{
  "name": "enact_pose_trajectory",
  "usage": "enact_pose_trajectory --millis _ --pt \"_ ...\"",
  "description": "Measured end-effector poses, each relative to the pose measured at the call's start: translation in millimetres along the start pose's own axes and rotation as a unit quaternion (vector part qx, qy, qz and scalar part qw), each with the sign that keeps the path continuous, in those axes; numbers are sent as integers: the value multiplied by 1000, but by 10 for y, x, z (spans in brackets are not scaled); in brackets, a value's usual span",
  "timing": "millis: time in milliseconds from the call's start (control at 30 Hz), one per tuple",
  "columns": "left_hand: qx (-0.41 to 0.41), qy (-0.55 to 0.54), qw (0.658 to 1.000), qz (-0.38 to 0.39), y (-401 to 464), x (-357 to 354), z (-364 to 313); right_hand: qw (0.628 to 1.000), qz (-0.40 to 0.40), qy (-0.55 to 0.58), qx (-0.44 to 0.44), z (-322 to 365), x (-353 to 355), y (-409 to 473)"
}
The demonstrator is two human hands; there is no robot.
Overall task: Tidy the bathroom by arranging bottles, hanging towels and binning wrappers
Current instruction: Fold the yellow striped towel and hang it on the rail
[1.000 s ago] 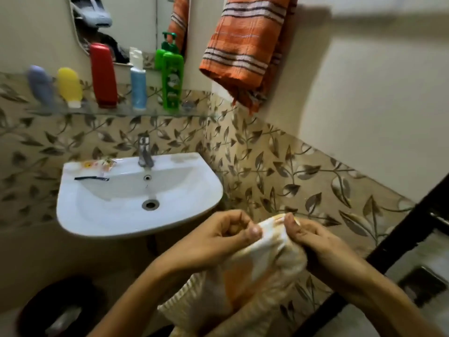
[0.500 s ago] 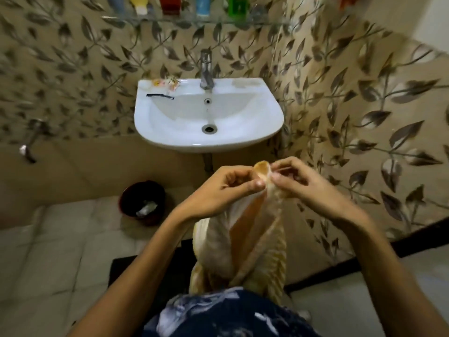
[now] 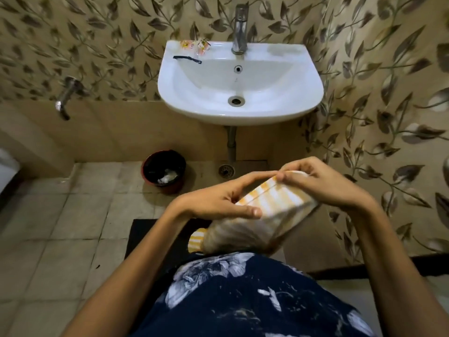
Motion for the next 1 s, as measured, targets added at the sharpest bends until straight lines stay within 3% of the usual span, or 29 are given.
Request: enact_pose_trajectory --millis 133,233,333,467,600,667,800,900,1000 --pt "103 -30 993 -42 -241 72 267 986 -135 95 6 -164 239 46" --pt "87 -90 984 -126 -386 126 301 974 -193 120 -9 -301 402 86" --pt "66 -99 974 -191 -463 171 193 980 -184 82 8 -418 425 123" --pt "82 -58 985 -143 -409 148 11 987 -159 31 21 -515 213 169" --pt "131 -38 984 -118 -233 17 -57 996 -80 31 35 -358 -173 150" --pt "167 -70 968 -175 -102 -125 -61 998 -39 30 45 -280 -355 149" --pt "247 -256 886 -297 51 -370 -39 998 28 28 49 -197 -598 98" --pt "254 -239 874 -339 -14 -402 -3 998 33 13 47 -219 -683 39" --pt "261 -158 859 -410 -80 -426 20 995 -7 -91 47 -253 -790 -33"
Point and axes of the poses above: each hand's wrist, its own y-axis towards the middle knuckle, its own x-axis out of the back of the hand, z = x × y, the point moved 1 cm from there along y, towards the middle knuckle, and after that the axes turned 1 degree about -x, right-handed, at the moved point
